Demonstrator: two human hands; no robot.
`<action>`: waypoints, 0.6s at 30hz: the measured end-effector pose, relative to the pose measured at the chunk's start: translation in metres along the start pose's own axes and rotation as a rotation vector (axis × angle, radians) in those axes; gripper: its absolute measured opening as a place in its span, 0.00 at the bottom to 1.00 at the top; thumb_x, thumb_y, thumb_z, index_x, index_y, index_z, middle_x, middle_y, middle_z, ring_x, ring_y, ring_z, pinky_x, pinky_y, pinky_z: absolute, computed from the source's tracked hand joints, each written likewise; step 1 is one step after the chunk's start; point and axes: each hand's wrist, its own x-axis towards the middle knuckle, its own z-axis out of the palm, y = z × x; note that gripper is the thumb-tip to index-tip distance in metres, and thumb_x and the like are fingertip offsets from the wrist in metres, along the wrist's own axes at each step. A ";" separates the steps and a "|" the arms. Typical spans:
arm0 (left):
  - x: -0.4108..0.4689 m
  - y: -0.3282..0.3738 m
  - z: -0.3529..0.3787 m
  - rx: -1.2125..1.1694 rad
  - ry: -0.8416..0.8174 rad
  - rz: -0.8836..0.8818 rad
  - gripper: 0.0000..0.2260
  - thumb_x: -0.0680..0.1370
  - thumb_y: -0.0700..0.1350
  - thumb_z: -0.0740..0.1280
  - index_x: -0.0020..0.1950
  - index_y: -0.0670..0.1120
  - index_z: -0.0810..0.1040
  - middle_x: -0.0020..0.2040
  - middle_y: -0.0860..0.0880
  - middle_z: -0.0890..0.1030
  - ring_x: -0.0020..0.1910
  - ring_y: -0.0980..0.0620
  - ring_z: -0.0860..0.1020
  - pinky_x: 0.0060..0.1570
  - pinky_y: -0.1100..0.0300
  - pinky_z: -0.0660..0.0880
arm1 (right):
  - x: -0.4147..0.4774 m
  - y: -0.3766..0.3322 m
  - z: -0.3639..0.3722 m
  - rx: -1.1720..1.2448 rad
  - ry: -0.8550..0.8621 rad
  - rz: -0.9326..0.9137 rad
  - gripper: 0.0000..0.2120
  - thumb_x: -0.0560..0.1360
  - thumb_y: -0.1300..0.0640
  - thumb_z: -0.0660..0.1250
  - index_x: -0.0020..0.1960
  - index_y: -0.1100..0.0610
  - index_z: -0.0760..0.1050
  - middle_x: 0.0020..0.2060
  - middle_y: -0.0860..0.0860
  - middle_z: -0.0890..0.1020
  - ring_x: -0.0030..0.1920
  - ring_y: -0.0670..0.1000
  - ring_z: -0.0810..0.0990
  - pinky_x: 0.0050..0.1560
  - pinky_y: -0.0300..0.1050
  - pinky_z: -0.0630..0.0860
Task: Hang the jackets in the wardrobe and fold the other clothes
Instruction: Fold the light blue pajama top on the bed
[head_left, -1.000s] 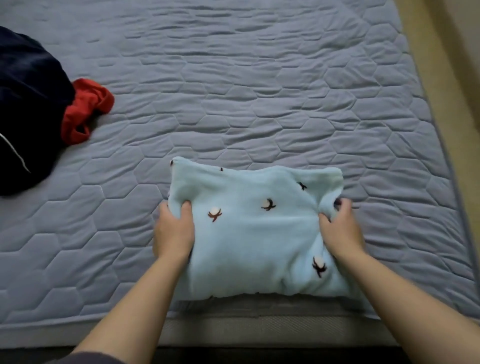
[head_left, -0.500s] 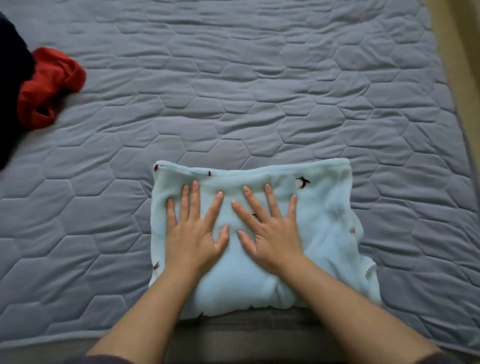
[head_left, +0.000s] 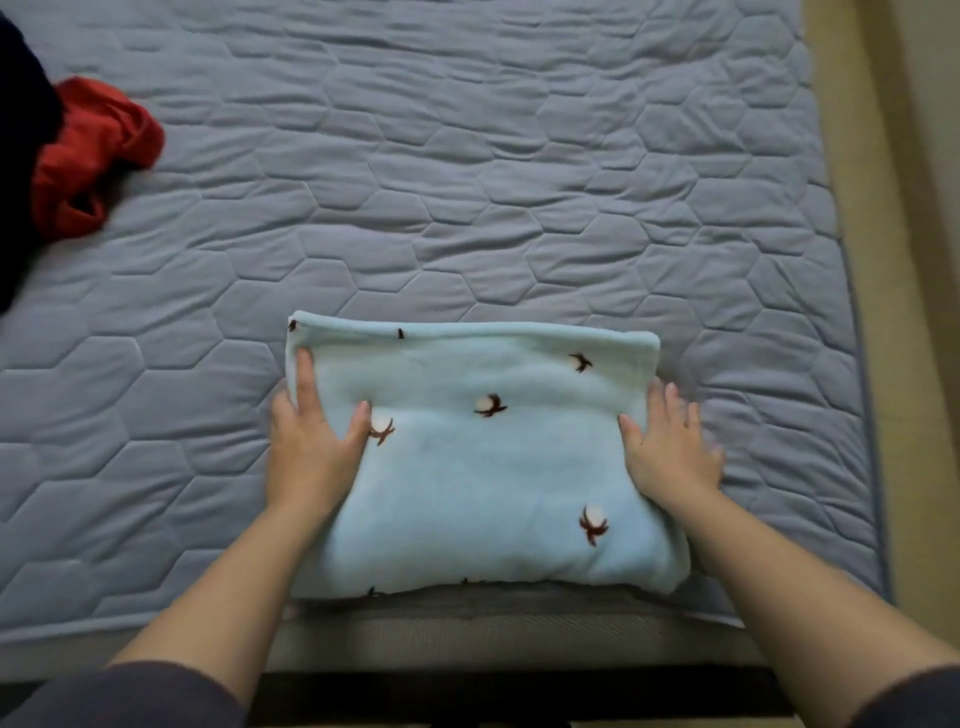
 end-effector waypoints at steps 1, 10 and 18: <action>0.000 -0.004 -0.010 -0.137 -0.051 -0.077 0.40 0.73 0.56 0.69 0.77 0.51 0.49 0.71 0.41 0.66 0.65 0.42 0.69 0.60 0.47 0.68 | -0.006 0.001 -0.007 0.174 0.015 0.018 0.30 0.79 0.43 0.54 0.77 0.53 0.52 0.76 0.54 0.57 0.75 0.57 0.58 0.70 0.60 0.60; -0.025 0.013 -0.088 -0.670 -0.401 -0.538 0.14 0.72 0.51 0.72 0.51 0.42 0.79 0.35 0.50 0.83 0.37 0.52 0.81 0.33 0.60 0.73 | -0.058 0.010 -0.071 0.929 -0.584 0.215 0.16 0.73 0.55 0.71 0.57 0.62 0.78 0.47 0.58 0.85 0.48 0.58 0.83 0.50 0.52 0.79; -0.094 0.085 -0.320 -0.945 -0.287 -0.339 0.07 0.75 0.43 0.66 0.51 0.45 0.80 0.40 0.47 0.85 0.36 0.52 0.83 0.35 0.58 0.77 | -0.166 -0.053 -0.274 1.088 -0.608 -0.144 0.14 0.73 0.60 0.68 0.59 0.60 0.77 0.50 0.56 0.85 0.47 0.54 0.84 0.41 0.45 0.81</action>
